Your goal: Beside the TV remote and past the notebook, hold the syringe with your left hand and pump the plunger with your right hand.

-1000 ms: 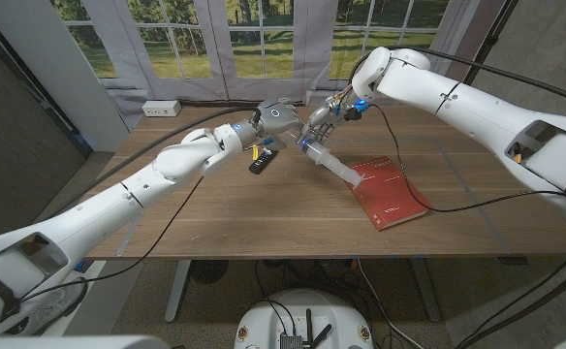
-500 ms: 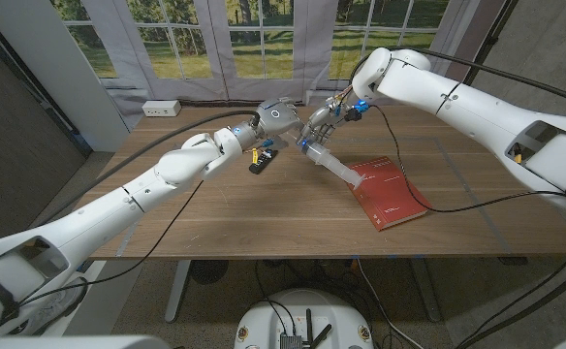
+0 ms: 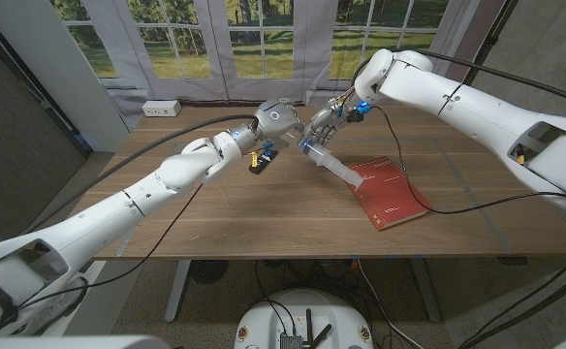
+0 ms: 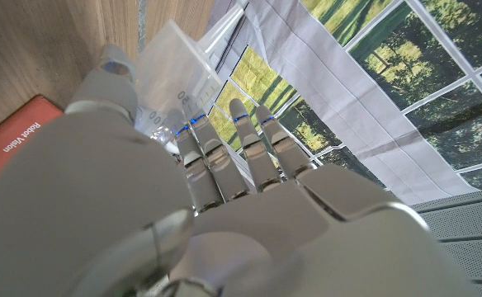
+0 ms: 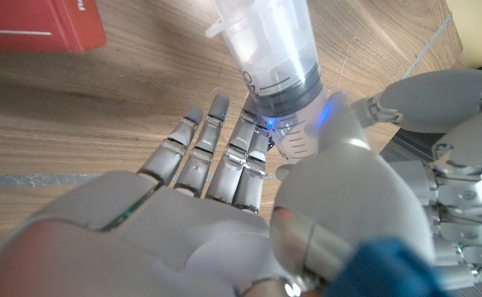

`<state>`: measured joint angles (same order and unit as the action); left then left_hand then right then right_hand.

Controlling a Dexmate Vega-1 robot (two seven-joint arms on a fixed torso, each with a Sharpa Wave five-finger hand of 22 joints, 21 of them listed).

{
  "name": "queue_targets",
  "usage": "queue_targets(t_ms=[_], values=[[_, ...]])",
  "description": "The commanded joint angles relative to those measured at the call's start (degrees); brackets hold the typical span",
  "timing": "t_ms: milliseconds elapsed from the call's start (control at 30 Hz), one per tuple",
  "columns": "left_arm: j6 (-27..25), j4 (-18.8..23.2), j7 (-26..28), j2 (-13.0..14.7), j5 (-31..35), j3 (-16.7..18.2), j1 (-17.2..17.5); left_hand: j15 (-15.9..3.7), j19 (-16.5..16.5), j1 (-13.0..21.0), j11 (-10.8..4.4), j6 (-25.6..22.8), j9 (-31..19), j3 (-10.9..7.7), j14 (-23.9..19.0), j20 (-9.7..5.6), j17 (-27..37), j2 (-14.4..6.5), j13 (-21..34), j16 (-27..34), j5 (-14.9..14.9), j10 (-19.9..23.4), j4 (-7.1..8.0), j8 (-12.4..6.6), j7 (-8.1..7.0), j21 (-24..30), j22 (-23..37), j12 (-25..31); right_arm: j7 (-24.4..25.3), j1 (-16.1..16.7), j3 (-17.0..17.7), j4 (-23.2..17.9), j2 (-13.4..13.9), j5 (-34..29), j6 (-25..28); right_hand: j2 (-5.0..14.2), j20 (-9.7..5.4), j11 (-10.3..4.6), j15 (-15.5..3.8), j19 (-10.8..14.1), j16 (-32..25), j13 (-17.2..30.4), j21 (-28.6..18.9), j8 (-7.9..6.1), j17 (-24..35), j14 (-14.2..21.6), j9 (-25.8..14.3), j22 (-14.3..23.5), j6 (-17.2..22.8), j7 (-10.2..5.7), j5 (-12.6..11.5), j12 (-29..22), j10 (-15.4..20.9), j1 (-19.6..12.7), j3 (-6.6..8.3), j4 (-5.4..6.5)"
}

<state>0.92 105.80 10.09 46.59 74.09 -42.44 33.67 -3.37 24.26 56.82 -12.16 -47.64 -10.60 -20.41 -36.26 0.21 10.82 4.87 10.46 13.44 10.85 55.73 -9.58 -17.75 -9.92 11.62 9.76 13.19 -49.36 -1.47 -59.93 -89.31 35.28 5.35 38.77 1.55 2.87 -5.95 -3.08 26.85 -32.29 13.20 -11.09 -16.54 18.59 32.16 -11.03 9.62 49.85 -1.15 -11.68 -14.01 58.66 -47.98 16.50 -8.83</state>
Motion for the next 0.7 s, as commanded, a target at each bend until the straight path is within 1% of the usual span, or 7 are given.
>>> queue_targets(t_ms=[33, 200, 300, 433, 533, 600, 700], values=[[-0.82, -0.90, 1.14, -0.01, 1.06, -0.73, -0.37, -9.36, 0.81, 2.95, -0.76, -10.39, -0.23, 0.42, -1.45, -0.26, 0.23, -2.55, 0.56, 0.26, 0.23, 5.70, 0.08, -0.80, -0.92, 0.17, 0.29, 0.40, -0.45, 0.11, -0.13, 0.06, 0.21, 0.44, 0.40, 2.24, 0.08, -3.09, -5.57, 0.27, 0.16, 0.20, 0.03, -0.45, 0.22, 0.62, -0.16, 0.12, 6.22, -5.29, -0.34, -0.18, 3.46, 1.40, 0.21, 0.29], [-0.99, -0.99, 0.98, 0.12, 1.24, -0.87, -0.50, -9.49, 1.33, 3.47, -0.76, -12.63, -0.49, 0.92, -2.61, -1.01, 0.29, -3.19, 0.68, 0.33, 0.19, 8.10, 0.16, -1.25, -0.63, 0.19, 0.34, 0.59, -0.33, 0.29, -0.12, 0.06, 0.29, 0.51, 0.44, 2.32, 0.19, -3.16, -5.45, 0.20, 0.22, 0.22, 0.05, -0.20, 0.25, 0.51, -0.16, 0.12, 5.83, -5.40, -0.35, 0.01, 2.99, 1.36, 0.25, 0.22], [-1.05, -1.18, 1.26, 0.17, 1.25, -0.94, -0.49, -9.57, 1.40, 3.77, -0.78, -13.22, -0.62, 1.07, -3.24, -1.17, 0.32, -3.53, 0.74, 0.41, 0.20, 9.18, 0.14, -1.38, -0.59, 0.15, 0.35, 0.71, -0.38, 0.42, 0.04, -0.02, 0.48, 0.72, 0.36, 2.34, 0.38, -2.02, -4.95, 0.10, 0.48, 0.31, 0.08, 0.25, 0.33, -0.17, -0.18, 0.12, 5.09, -5.53, -0.35, 0.45, 1.76, 1.45, 0.20, 0.18], [-0.76, -1.43, 1.39, 0.29, 1.10, -1.10, -0.64, -9.65, 1.50, 4.20, -0.78, -13.78, -0.73, 1.14, -3.63, -1.20, 0.31, -3.89, 0.79, 0.38, 0.23, 10.15, 0.07, -1.52, -0.56, 0.13, 0.36, 0.81, -1.07, 0.31, 0.07, 0.29, 0.68, 0.95, -0.40, 2.18, 1.14, -0.14, -3.49, -0.18, 1.08, 0.65, 0.12, 2.01, 0.53, -1.67, -0.19, 0.13, 1.73, -4.78, -0.30, 1.74, -2.51, 1.47, 0.04, -0.03], [-0.88, -1.48, 1.06, 0.30, 1.10, -1.17, -0.64, -9.66, 1.50, 4.44, -0.79, -14.30, -0.81, 1.22, -3.82, -1.28, 0.30, -4.05, 0.81, 0.33, 0.24, 10.66, 0.03, -1.69, -0.48, 0.10, 0.37, 0.83, -1.97, -0.04, 0.02, 0.76, 0.64, 1.14, -0.87, 2.14, 2.17, -0.07, -2.24, -1.23, 1.97, 0.98, 0.38, 2.91, 0.56, -3.64, -0.26, 0.15, 0.01, -4.68, -0.22, 2.39, -5.57, 1.67, -0.13, 0.02], [-0.91, -1.55, 1.15, 0.30, 1.03, -1.18, -0.63, -9.65, 1.48, 4.59, -0.79, -14.67, -0.88, 1.32, -3.94, -1.26, 0.30, -4.16, 0.84, 0.28, 0.24, 11.14, 0.03, -1.81, -0.32, 0.08, 0.38, 0.86, -2.42, -0.19, -0.03, 0.92, 0.70, 1.11, -1.47, 2.20, 2.93, 1.10, -1.04, -2.16, 3.14, 1.14, 0.35, 4.26, 0.56, -6.08, -0.34, 0.18, -3.11, -4.02, -0.16, 2.89, -8.98, 1.75, -0.23, 0.01], [-0.98, -1.59, 1.29, 0.36, 1.10, -1.23, -0.60, -9.67, 1.37, 4.68, -0.80, -14.66, -0.92, 1.37, -4.15, -1.46, 0.32, -4.31, 0.85, 0.31, 0.24, 11.42, 0.06, -1.79, -0.39, 0.02, 0.38, 0.87, -2.62, -0.12, 0.23, 1.00, 0.72, 1.33, -1.70, 2.03, 3.66, 2.02, 0.46, -2.86, 4.33, 1.12, 0.30, 5.51, 0.54, -8.36, -0.43, 0.18, -7.05, -3.94, -0.03, 3.22, -12.87, 2.07, -0.52, 0.04]])
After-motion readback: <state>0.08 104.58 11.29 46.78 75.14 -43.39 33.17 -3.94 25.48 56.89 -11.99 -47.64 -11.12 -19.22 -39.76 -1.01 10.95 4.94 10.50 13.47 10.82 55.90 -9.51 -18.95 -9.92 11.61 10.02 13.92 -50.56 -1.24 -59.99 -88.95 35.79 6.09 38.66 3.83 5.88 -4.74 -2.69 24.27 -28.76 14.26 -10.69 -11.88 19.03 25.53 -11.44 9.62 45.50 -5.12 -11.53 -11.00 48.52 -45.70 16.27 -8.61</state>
